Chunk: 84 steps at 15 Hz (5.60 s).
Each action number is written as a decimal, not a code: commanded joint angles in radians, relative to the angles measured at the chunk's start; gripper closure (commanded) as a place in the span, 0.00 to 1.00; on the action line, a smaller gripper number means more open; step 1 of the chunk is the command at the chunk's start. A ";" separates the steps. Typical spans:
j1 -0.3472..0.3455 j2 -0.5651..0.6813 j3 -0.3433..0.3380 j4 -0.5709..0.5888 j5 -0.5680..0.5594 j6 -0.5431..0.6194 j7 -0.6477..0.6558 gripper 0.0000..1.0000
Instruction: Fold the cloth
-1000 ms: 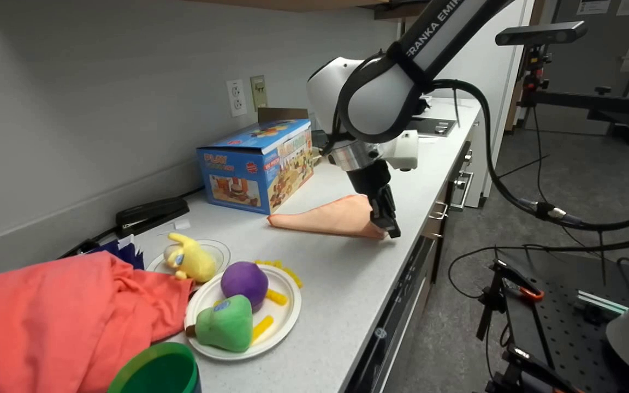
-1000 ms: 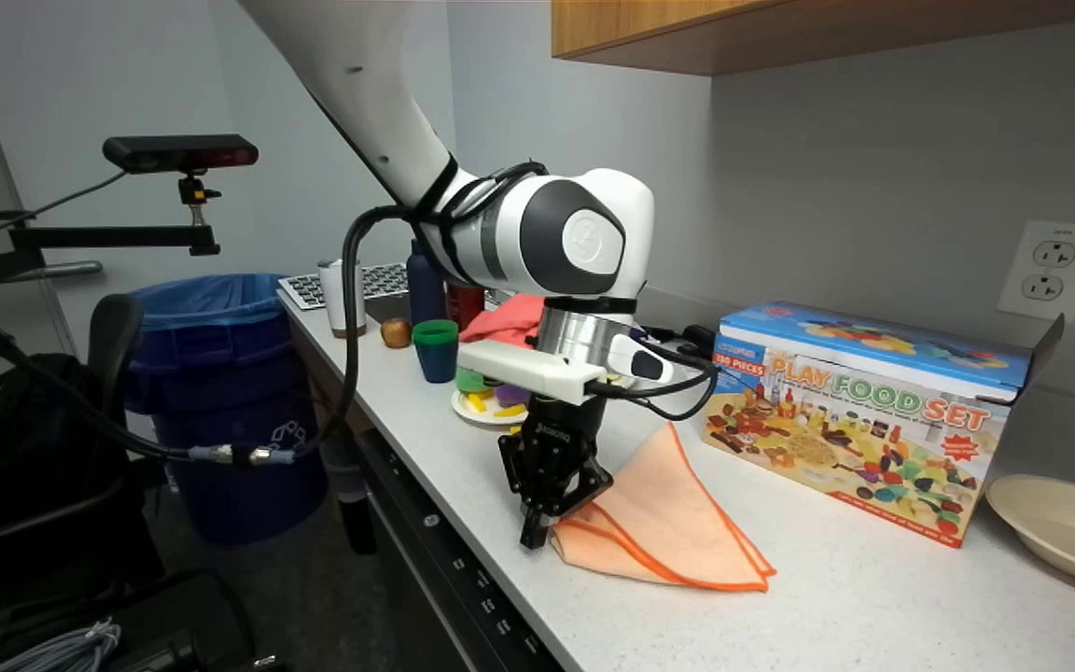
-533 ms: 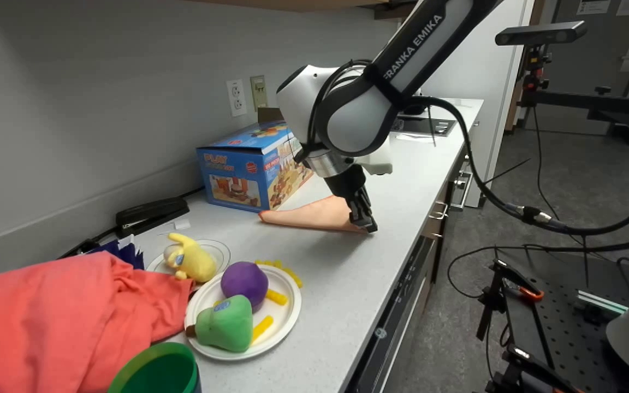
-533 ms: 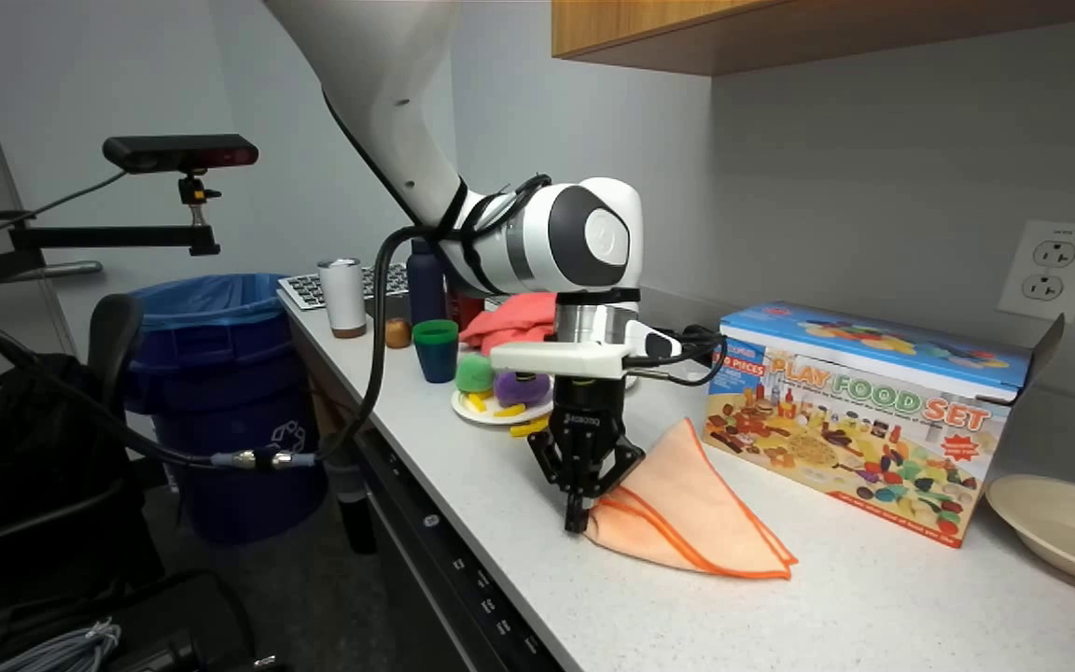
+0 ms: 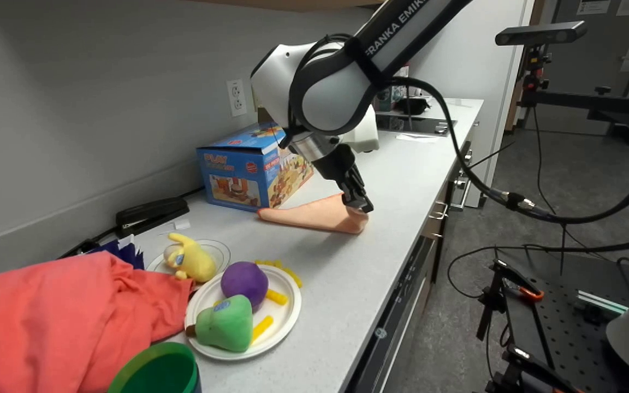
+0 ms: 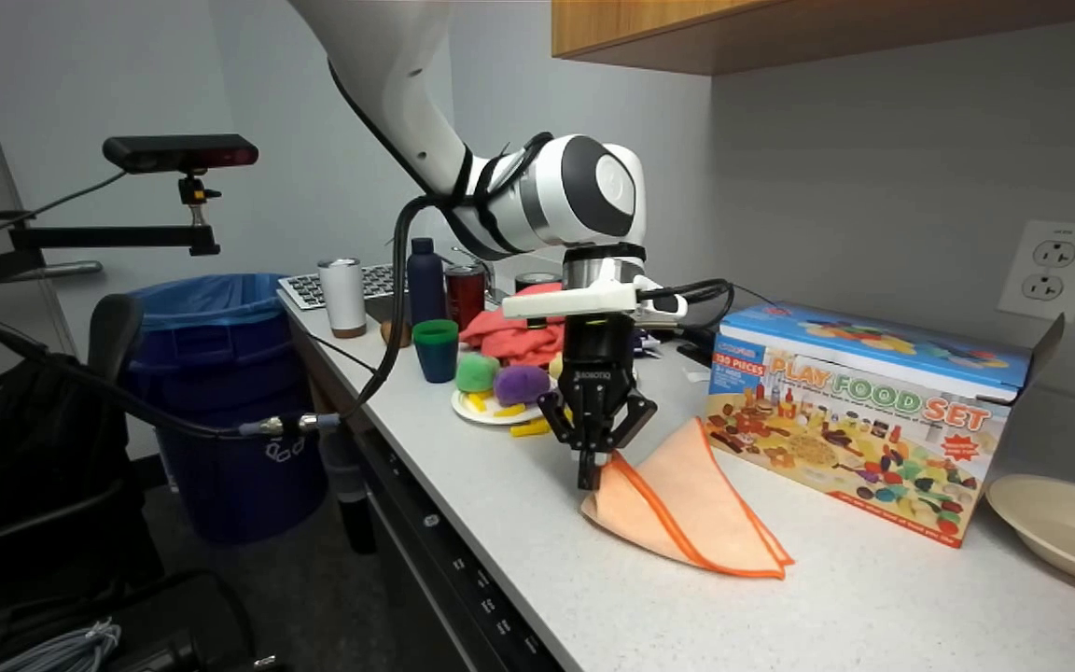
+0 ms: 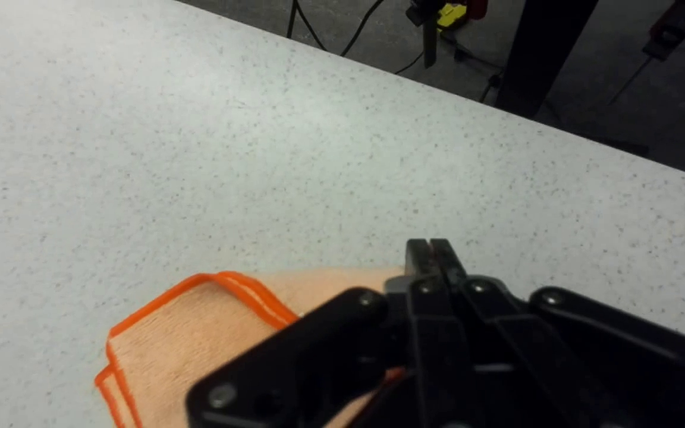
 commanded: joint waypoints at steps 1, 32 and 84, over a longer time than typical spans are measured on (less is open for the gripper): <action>0.014 0.019 -0.003 0.039 -0.062 -0.019 0.030 0.99; 0.053 0.001 -0.072 -0.086 -0.211 0.667 0.361 0.72; -0.136 0.103 -0.224 -0.038 0.203 0.702 0.472 0.11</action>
